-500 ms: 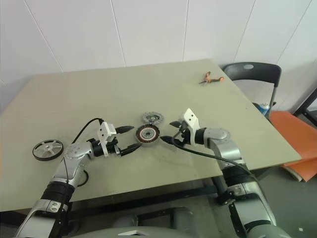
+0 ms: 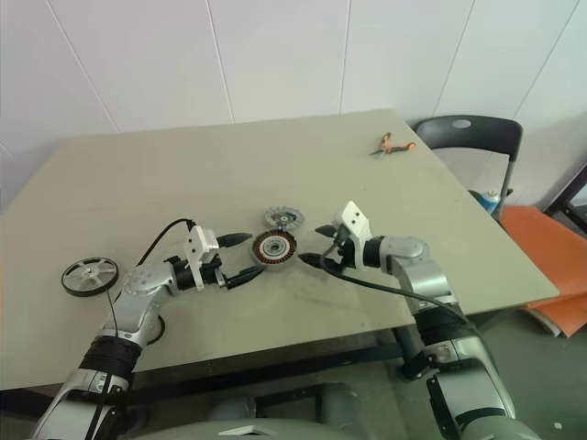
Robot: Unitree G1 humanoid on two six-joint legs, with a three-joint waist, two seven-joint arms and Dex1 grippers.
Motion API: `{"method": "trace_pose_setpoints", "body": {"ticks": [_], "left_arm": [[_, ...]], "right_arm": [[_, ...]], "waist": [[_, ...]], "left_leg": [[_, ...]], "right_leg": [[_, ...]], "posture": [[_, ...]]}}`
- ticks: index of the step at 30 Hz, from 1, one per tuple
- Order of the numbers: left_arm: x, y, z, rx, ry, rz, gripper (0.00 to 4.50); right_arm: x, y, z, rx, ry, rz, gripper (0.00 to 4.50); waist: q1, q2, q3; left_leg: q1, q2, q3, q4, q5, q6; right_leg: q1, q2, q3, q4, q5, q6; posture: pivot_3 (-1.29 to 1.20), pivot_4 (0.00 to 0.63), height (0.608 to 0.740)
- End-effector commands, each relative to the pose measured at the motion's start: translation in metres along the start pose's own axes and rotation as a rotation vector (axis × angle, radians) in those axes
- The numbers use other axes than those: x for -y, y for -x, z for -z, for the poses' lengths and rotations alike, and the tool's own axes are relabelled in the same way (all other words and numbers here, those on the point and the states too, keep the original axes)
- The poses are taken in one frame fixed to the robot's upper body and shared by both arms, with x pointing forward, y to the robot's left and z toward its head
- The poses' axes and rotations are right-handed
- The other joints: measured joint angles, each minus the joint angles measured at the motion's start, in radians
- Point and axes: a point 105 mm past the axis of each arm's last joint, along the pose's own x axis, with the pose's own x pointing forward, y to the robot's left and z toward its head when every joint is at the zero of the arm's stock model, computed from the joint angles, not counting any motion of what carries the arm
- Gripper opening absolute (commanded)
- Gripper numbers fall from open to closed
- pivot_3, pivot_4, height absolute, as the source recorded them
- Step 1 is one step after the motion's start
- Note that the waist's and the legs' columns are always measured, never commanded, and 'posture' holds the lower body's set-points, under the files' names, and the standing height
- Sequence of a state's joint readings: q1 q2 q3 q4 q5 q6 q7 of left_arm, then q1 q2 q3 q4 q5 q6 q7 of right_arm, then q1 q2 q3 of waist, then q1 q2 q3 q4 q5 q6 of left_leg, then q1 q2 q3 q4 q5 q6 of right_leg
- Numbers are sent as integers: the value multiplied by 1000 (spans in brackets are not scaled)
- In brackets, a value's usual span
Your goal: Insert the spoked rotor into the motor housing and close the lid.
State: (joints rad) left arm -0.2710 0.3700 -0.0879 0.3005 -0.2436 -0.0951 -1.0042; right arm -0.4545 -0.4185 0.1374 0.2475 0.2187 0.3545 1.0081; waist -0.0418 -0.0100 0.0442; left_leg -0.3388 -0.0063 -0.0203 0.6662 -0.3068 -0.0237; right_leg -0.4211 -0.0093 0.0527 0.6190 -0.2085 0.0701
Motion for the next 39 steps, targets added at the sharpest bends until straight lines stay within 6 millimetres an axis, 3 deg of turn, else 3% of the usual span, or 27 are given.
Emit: {"method": "trace_pose_setpoints", "body": {"ticks": [1, 5, 12, 21, 26, 39], "left_arm": [[-2, -7, -11, 25, -35, 24, 4496], [-4, -9, -11, 23, -38, 34, 4496], [-4, -7, -12, 29, -43, 17, 4496], [1, -4, -13, 31, -35, 5, 4496], [0, -3, -13, 29, -31, 0, 4496], [3, 0, -17, 20, -51, 8, 4496]], "right_arm": [[0, 5, -16, 41, 40, 7, 4408], [5, 12, -13, 53, 5, 34, 4408], [31, 66, 15, 0, -98, 172, 4408], [56, 108, 35, -73, -131, 312, 4408], [56, 107, 53, -137, -97, 348, 4408], [68, 84, 49, -46, -47, 455, 4408]], "waist": [[0, 0, 0], [0, 0, 0], [5, 0, 0], [-1, 0, 0], [-1, 0, 0], [-1, 0, 0]], "left_leg": [[0, 0, 0, 0, 0, 0], [0, 0, 0, 0, 0, 0], [-1, -1, 0, 0, 0, 0], [1, -1, 1, 0, 0, 0], [1, -1, 1, 0, 0, 0], [1, 0, 1, 0, 0, 0]], "right_leg": [[0, 0, 0, 0, 0, 0], [0, 0, 0, 0, 0, -1], [0, -1, 0, -2, 0, 0], [3, 1, 0, -1, -1, -1], [3, 0, 0, -2, -1, -1], [5, 0, 1, -2, -1, -1]], "posture": [[0, 0, 740], [0, 0, 740], [0, 0, 740], [0, 0, 740], [0, 0, 740], [0, 0, 740]]}}
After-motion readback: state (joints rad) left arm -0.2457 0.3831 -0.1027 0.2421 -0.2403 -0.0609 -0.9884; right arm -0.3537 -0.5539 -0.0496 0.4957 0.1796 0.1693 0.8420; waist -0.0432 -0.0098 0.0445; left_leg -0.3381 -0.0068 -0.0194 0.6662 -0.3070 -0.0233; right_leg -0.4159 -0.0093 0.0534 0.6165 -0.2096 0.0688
